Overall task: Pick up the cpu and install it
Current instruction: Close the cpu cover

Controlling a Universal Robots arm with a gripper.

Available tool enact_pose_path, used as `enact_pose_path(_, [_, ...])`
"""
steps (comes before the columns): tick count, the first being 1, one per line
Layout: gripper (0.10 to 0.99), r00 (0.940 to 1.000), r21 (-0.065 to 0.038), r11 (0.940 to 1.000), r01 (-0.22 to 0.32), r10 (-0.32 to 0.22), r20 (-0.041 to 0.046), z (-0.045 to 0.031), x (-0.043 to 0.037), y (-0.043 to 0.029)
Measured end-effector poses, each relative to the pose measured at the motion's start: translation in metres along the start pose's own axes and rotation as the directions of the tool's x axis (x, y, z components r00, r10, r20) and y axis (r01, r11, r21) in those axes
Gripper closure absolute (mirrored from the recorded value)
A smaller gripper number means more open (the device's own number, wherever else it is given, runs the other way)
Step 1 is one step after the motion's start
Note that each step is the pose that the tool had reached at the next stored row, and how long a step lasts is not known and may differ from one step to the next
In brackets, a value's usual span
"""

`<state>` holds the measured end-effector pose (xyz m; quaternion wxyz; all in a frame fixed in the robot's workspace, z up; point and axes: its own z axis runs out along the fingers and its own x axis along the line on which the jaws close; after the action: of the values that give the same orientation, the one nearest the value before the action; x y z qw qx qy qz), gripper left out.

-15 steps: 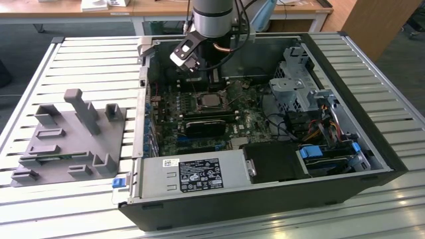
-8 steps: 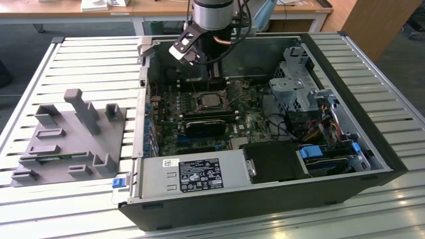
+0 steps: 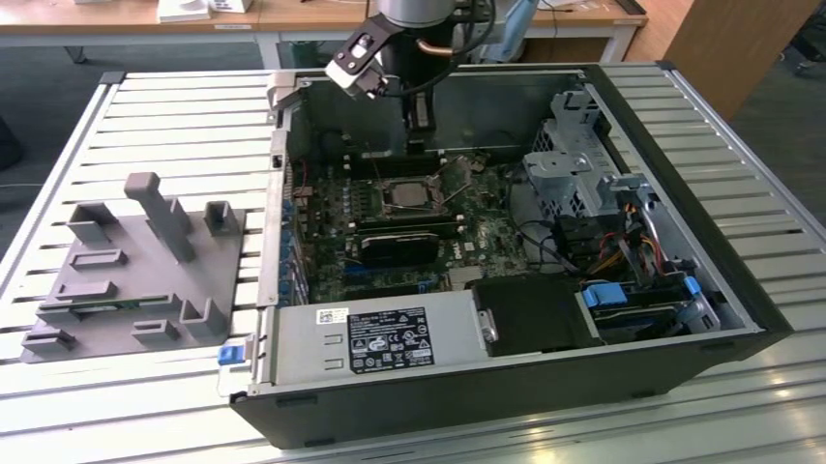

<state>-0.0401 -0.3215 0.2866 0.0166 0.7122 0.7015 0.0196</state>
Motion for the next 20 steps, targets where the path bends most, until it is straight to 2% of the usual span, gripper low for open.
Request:
enact_pose_path(7, [0.98,1.0,0.0,1.0,-0.001,0.001,0.0001,-0.0003,-0.0098,0.0002])
enact_pose_path(9, [0.98,1.0,0.0,1.0,-0.001,0.001,0.0,0.0007,-0.0101,0.0019])
enact_pose_path(14, [0.98,1.0,0.002,1.0,0.0,0.0,0.0001,0.0039,-0.0095,0.0214])
enact_pose_path(20, [0.98,1.0,0.002,1.0,0.0,0.0,0.0003,0.0068,-0.0073,0.03])
